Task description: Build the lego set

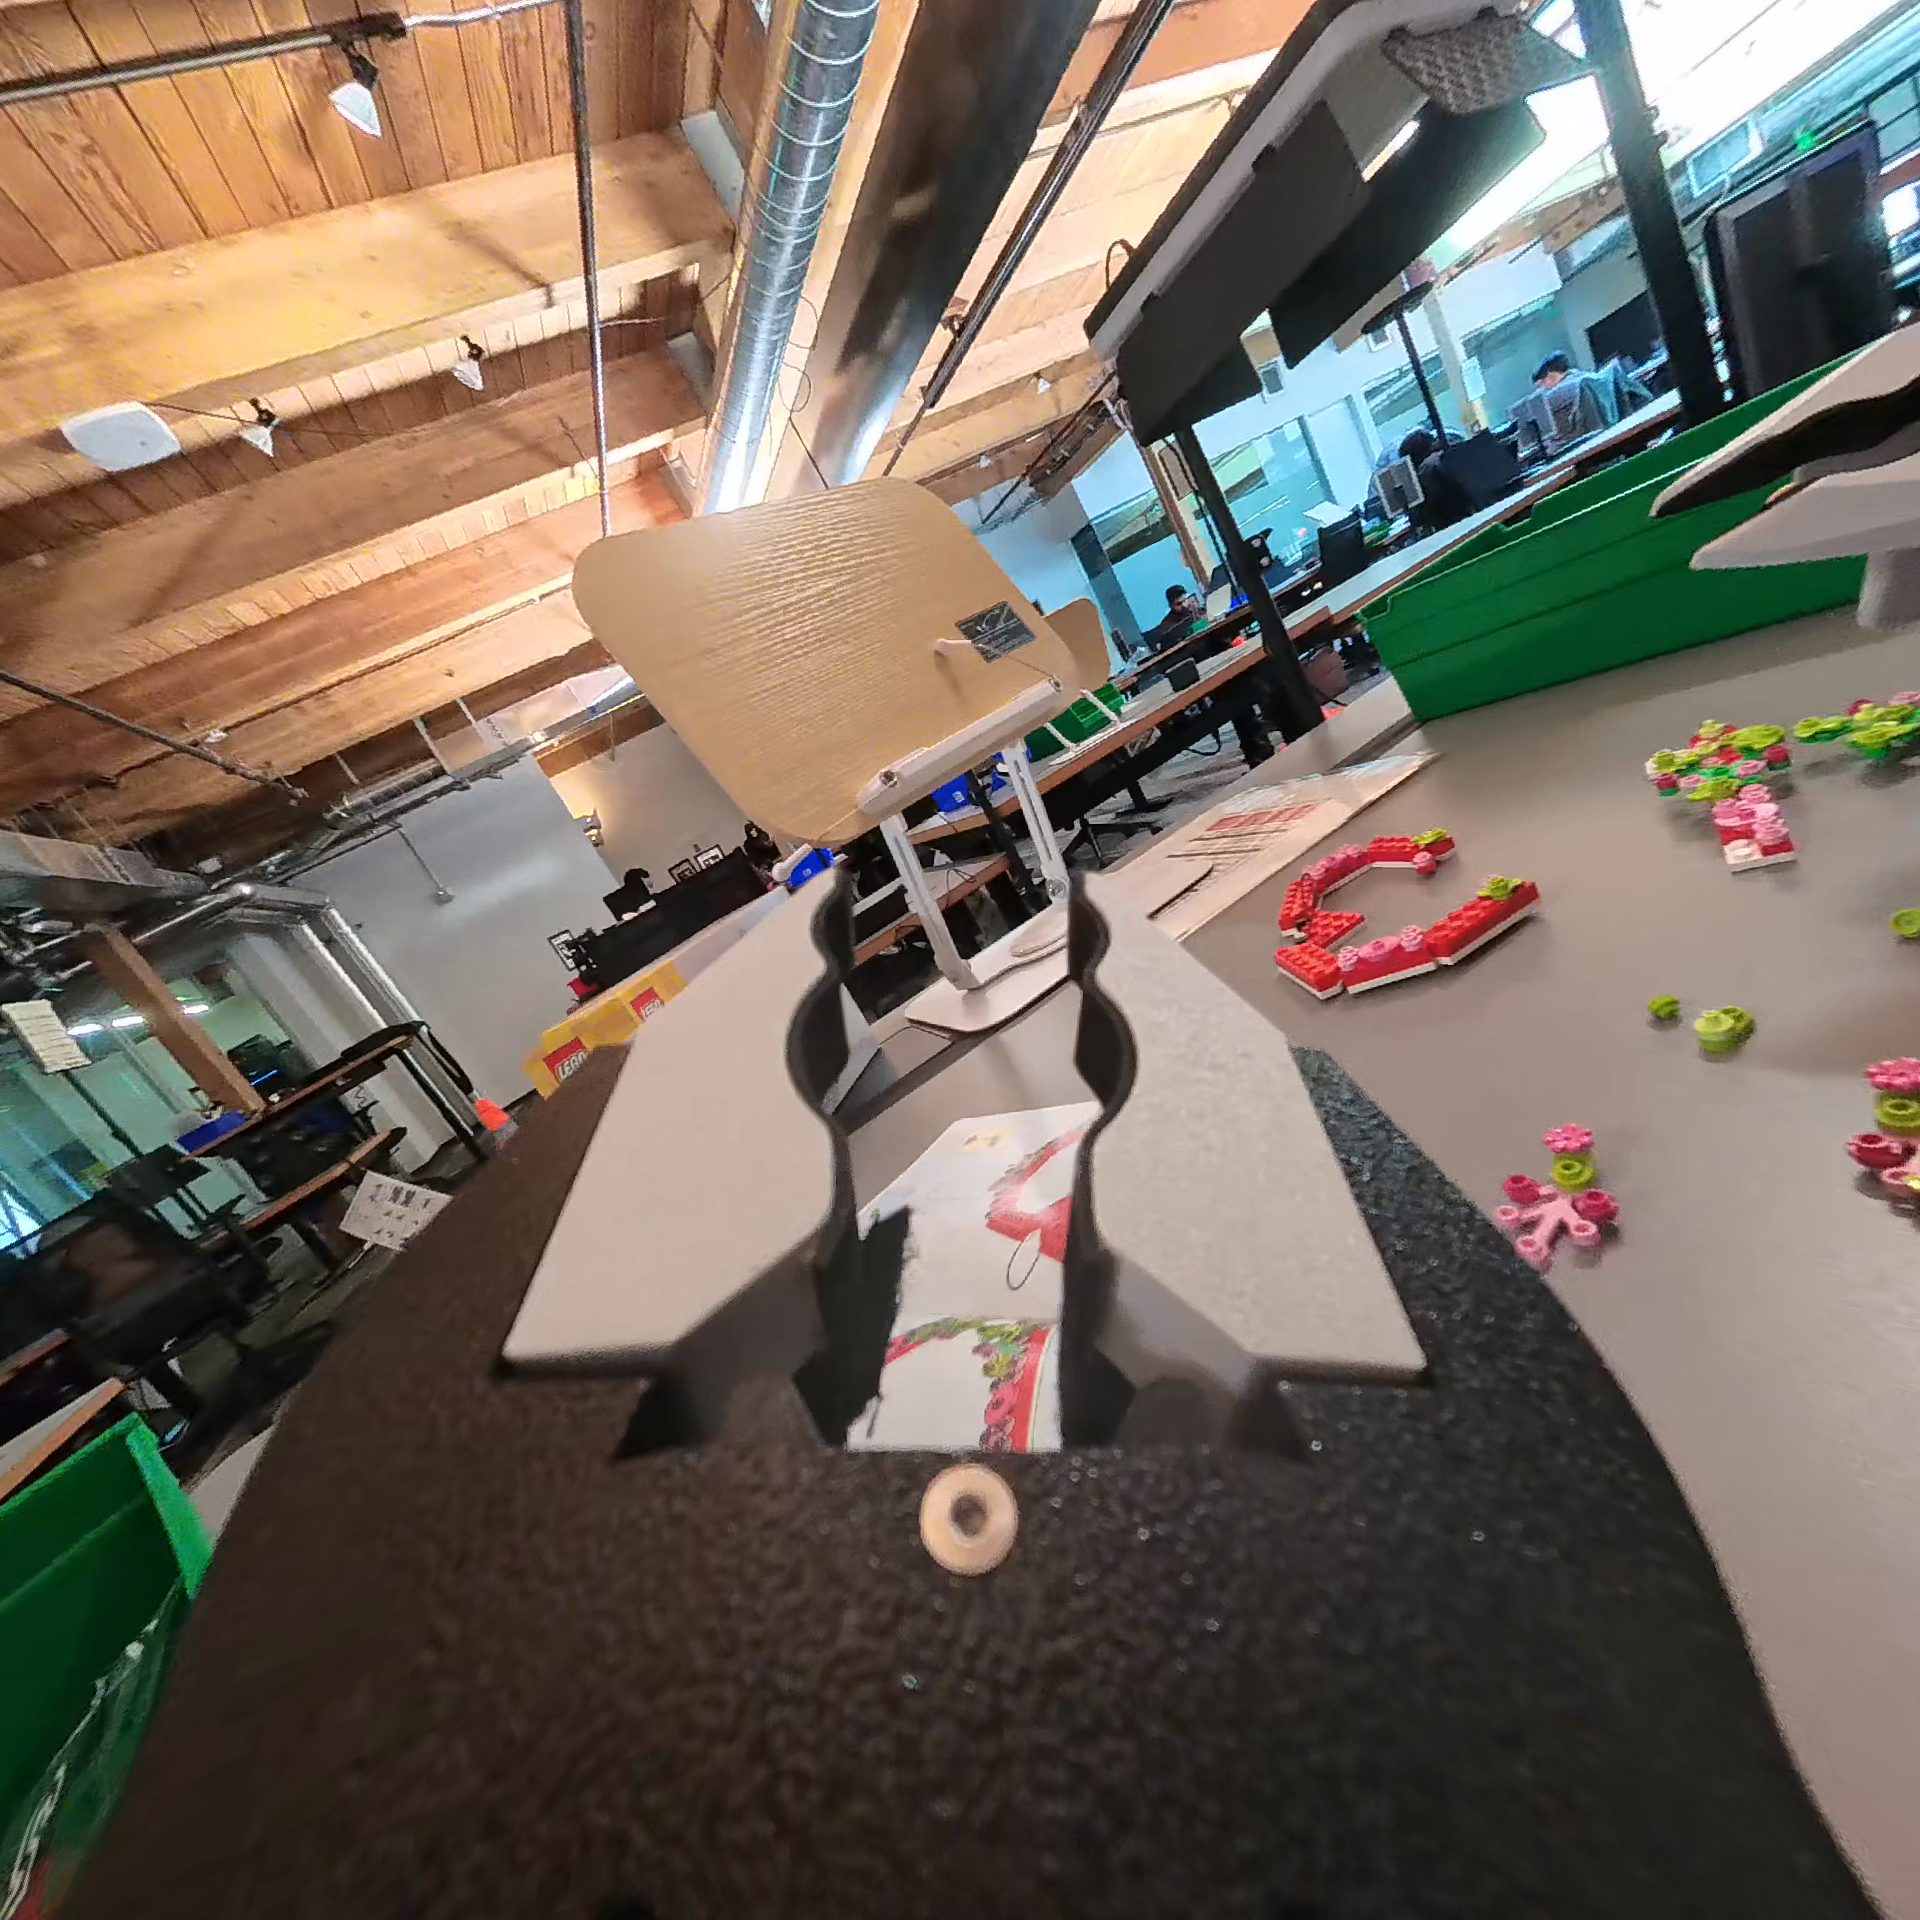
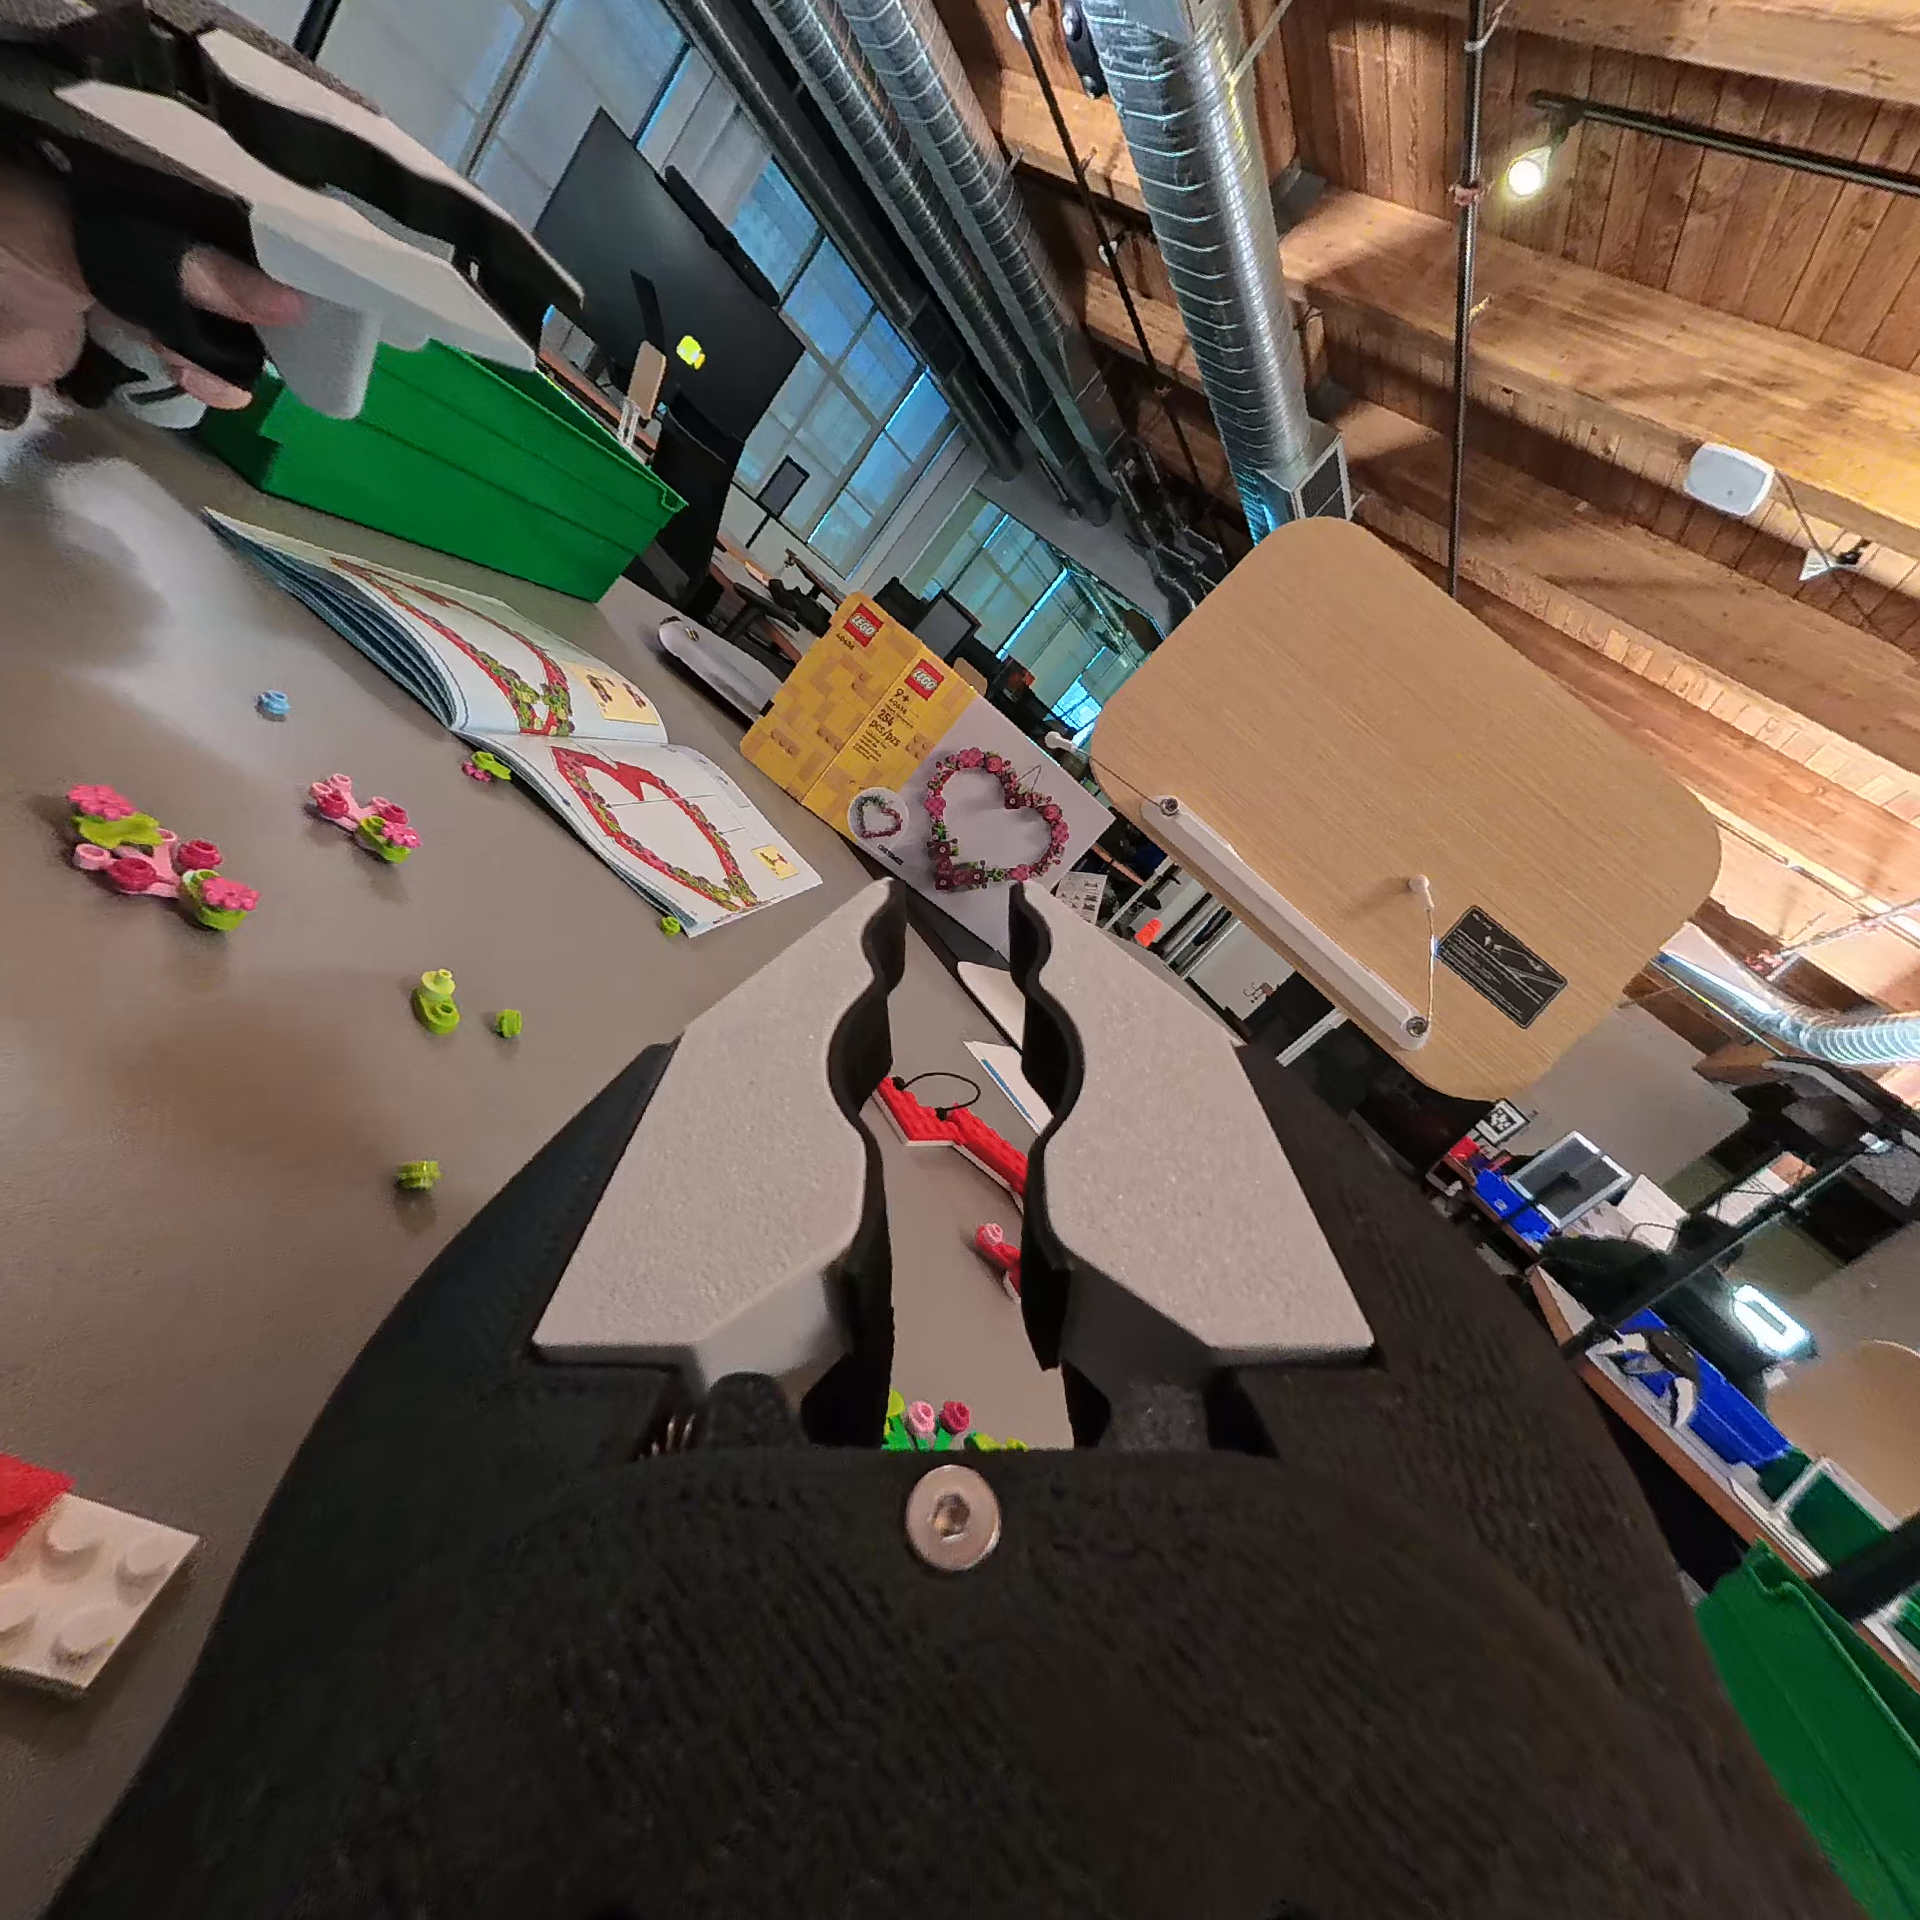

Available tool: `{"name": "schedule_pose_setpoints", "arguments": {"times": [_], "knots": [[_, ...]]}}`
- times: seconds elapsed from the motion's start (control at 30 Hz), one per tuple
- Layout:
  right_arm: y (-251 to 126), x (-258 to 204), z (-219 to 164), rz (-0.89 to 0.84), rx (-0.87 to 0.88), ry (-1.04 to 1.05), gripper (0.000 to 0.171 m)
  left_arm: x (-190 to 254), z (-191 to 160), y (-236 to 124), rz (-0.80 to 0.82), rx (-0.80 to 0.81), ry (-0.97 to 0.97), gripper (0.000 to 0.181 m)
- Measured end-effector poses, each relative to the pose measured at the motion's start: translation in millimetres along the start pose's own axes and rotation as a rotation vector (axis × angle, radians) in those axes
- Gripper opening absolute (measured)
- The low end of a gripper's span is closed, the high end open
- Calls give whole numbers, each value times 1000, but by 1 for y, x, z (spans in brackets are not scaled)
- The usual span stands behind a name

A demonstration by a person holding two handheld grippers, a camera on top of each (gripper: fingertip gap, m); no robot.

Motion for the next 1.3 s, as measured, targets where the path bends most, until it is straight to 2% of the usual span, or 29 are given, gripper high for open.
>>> {"name": "schedule_pose_setpoints", "arguments": {"times": [0.47, 0.77, 0.93, 1.07, 1.2, 1.3], "knots": [[0, 0, -3, 11, -7, 6, 17, -2, -9, 3, -16, -53, -17, 37], [1, -2, -2, 24, -9, -9, 16, 1, -20, 10, -68, -180, -68, 38], [2, -5, -1, 33, -19, -49, 16, 8, -33, 15, -183, -375, -121, 33], [3, -8, 0, 25, -36, -113, 16, 25, -45, 17, -321, -551, -61, 30], [5, -10, -1, 27, -53, -141, 16, 40, -53, 19, -397, -639, 2, 23], [6, -9, -2, 22, -53, -133, 16, 45, -55, 22, -407, -685, -27, 22]]}}
Point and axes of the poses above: each gripper's, where its closed fingertips meet, y out along the fingers, z out of its top, x = y × z across the jaws, the point moved 8 cm from there along -y, back along the fingers
